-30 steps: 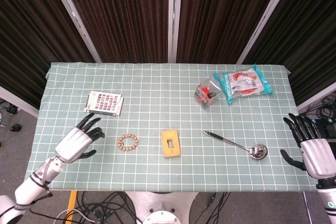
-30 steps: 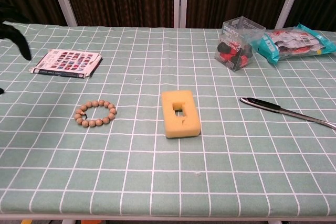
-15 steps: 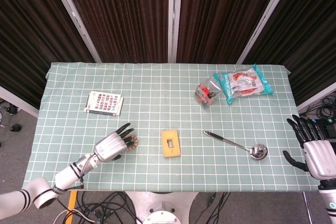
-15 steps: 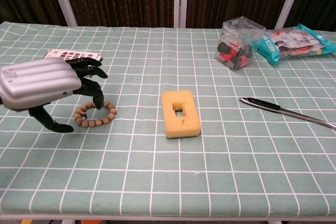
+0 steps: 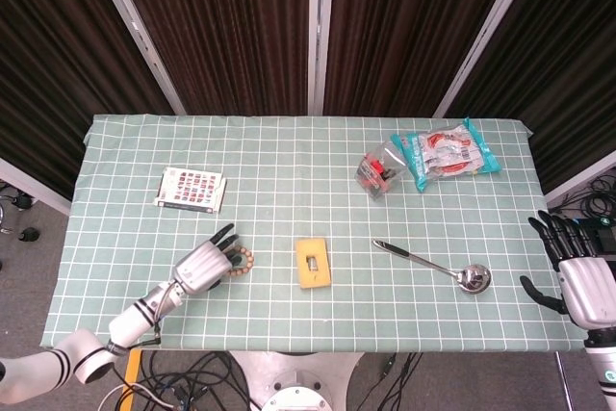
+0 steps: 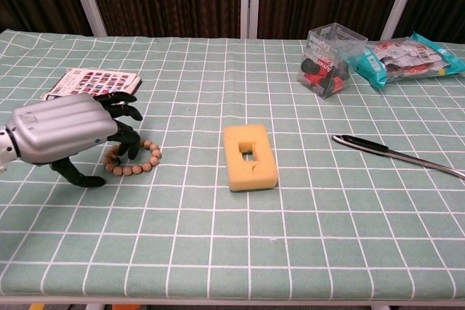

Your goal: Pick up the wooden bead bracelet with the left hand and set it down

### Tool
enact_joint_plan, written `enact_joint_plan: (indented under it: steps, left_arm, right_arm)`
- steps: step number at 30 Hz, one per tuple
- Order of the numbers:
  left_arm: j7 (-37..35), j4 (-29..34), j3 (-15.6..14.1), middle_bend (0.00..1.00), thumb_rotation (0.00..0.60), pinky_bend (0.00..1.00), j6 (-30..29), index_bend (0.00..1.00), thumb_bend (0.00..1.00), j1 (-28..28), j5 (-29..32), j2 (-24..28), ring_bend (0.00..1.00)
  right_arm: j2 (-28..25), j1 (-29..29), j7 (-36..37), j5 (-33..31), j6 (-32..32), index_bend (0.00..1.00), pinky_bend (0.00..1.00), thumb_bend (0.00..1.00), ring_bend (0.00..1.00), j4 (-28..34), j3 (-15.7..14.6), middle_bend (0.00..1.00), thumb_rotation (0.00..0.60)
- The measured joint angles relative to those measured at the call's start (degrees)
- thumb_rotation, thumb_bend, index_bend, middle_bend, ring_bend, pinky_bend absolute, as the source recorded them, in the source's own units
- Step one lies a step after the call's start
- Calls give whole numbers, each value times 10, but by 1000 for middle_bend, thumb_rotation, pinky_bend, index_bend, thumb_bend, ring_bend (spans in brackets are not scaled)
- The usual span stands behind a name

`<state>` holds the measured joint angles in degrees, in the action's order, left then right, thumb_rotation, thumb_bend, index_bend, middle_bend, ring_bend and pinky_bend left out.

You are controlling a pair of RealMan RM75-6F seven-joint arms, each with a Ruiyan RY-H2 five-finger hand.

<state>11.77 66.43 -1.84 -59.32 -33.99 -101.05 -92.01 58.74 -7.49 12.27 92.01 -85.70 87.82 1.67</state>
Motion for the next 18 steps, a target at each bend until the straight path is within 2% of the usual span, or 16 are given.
enact_joint_plan:
  steps: [6, 18]
  left_arm:
    - [-11, -9, -6, 468, 600, 10, -2, 438, 278, -5, 9, -6, 161]
    - [-13, -9, -17, 474, 600, 11, 4, 443, 342, -13, 22, -9, 164]
  right_arm:
    - [0, 1, 2, 0, 0, 0, 0, 210, 0, -1, 0, 0, 600]
    - [2, 1, 10, -2, 3, 0, 0, 209, 0, -7, 0, 0, 600]
